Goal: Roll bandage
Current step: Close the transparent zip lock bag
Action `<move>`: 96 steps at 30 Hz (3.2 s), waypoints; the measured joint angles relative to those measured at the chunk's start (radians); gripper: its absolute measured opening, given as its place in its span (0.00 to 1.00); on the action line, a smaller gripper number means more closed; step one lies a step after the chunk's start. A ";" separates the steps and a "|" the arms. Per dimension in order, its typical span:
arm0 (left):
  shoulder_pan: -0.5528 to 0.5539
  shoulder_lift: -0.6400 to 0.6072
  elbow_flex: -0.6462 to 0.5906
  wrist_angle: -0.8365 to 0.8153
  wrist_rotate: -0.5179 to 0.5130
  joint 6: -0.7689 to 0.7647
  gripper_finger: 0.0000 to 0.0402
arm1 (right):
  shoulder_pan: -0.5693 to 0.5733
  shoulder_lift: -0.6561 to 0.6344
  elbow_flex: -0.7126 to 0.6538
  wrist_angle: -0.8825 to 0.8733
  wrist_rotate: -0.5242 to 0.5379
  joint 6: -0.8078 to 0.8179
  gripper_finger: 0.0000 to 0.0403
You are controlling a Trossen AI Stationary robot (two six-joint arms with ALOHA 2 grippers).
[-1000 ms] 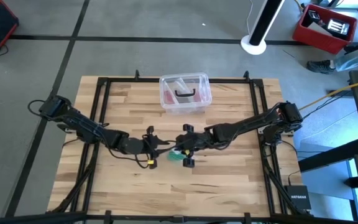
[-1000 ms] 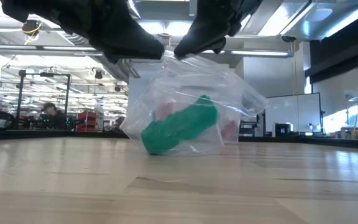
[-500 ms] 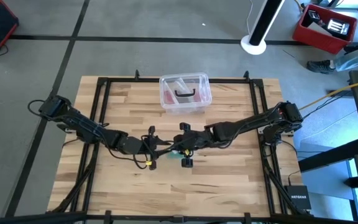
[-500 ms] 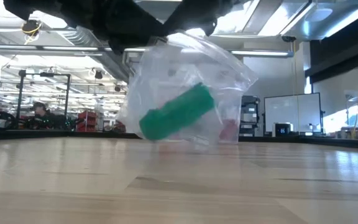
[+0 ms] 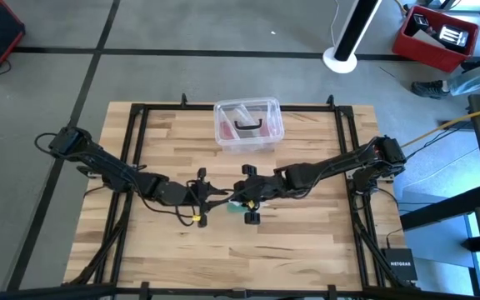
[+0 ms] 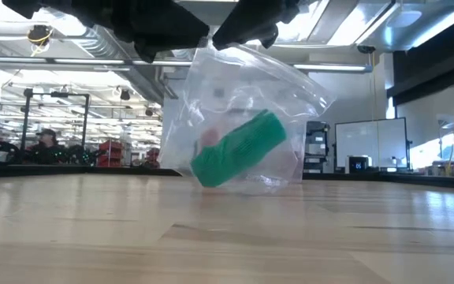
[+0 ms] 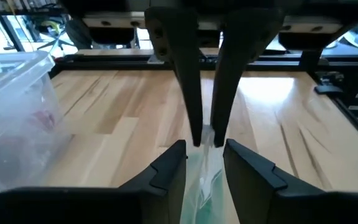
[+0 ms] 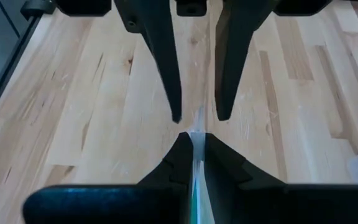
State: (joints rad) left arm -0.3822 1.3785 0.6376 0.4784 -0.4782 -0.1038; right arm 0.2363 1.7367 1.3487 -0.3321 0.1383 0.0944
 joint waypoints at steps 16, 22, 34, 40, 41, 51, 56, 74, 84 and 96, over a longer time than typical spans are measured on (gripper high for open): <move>0.038 0.009 0.000 0.008 0.053 0.040 0.01 | -0.001 0.000 0.000 0.018 0.000 -0.018 0.08; 0.033 0.002 -0.001 0.009 0.007 0.081 0.00 | -0.002 -0.001 0.003 -0.011 0.006 -0.018 0.08; 0.022 -0.012 -0.001 -0.006 -0.049 0.084 0.00 | -0.001 -0.002 0.004 -0.158 -0.002 0.017 0.08; 0.004 -0.055 0.001 -0.039 -0.082 0.090 0.00 | 0.001 -0.002 -0.002 -0.317 -0.009 0.061 0.08; 0.002 -0.061 0.000 -0.040 -0.084 0.094 0.00 | 0.001 -0.002 -0.002 -0.333 -0.008 0.066 0.08; 0.024 -0.013 0.000 -0.046 -0.053 0.043 0.08 | 0.000 0.000 0.000 -0.193 -0.002 0.038 0.08; 0.018 -0.011 0.000 -0.011 -0.036 0.087 0.22 | 0.000 0.000 0.000 -0.096 0.000 0.007 0.08; -0.007 -0.095 0.000 -0.115 0.008 0.028 0.37 | -0.001 0.000 0.000 0.037 0.004 -0.016 0.08; -0.001 -0.076 0.000 -0.065 0.008 0.035 0.37 | -0.001 0.000 0.000 0.053 0.004 -0.016 0.08; 0.000 -0.075 0.000 -0.023 0.015 0.085 0.02 | -0.001 0.000 0.000 0.052 0.005 -0.017 0.08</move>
State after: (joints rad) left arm -0.3824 1.3033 0.6376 0.4552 -0.4629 -0.0186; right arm 0.2352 1.7367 1.3487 -0.2798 0.1432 0.0774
